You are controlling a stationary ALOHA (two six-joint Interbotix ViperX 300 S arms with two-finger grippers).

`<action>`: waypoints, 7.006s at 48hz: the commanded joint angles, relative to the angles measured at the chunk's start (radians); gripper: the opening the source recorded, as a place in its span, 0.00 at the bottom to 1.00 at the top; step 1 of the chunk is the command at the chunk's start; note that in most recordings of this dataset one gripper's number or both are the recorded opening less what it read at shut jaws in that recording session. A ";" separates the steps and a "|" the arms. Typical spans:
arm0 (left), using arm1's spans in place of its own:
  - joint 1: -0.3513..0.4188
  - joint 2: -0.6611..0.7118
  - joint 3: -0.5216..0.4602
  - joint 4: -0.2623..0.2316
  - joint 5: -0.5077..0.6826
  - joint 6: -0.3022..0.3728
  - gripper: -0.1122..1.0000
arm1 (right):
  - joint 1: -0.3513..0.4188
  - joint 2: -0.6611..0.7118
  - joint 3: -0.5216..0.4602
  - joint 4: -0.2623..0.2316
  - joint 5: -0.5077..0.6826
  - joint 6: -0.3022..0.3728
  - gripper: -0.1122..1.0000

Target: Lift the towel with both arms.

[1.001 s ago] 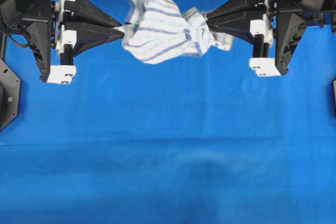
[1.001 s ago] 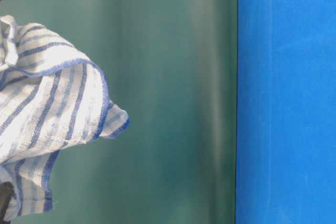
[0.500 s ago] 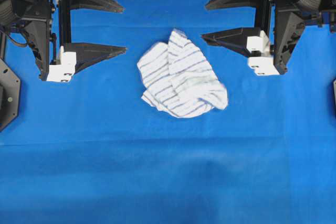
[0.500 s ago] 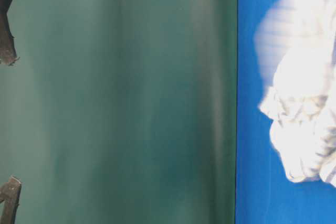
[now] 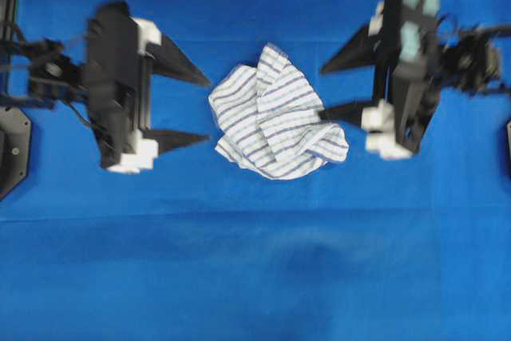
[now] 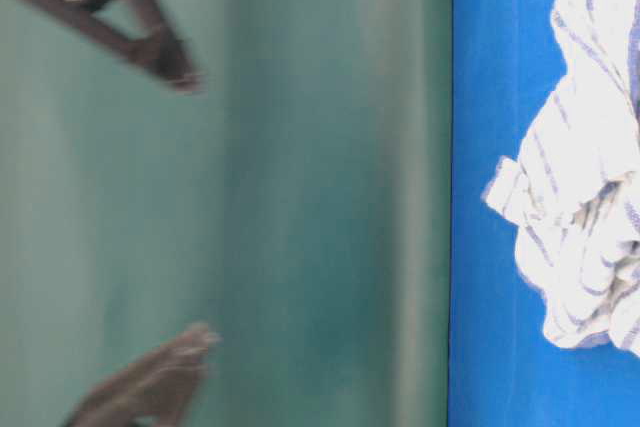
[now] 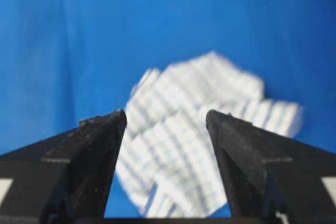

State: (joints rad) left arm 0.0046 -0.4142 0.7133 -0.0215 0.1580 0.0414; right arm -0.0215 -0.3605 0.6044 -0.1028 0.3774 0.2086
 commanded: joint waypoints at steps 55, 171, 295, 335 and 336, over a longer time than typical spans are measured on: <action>-0.041 0.591 0.026 -0.003 -0.420 0.002 0.90 | 0.089 0.494 0.084 -0.003 -0.324 0.023 0.68; 0.052 -0.216 -0.314 0.000 0.318 0.015 0.15 | 0.011 0.026 -0.591 -0.069 0.322 0.011 0.12; -0.117 0.492 -0.072 -0.003 -0.284 0.002 0.89 | 0.181 0.209 0.265 -0.094 -0.176 0.275 0.68; -0.097 0.661 -0.103 -0.005 -0.345 0.003 0.44 | 0.167 0.368 0.252 -0.094 -0.258 0.273 0.41; -0.095 0.661 -0.101 -0.003 -0.345 0.005 0.37 | 0.167 0.367 0.250 -0.094 -0.259 0.273 0.35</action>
State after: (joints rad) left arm -0.0982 0.2638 0.6259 -0.0230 -0.1856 0.0460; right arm 0.1442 0.0138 0.8728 -0.1979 0.1289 0.4817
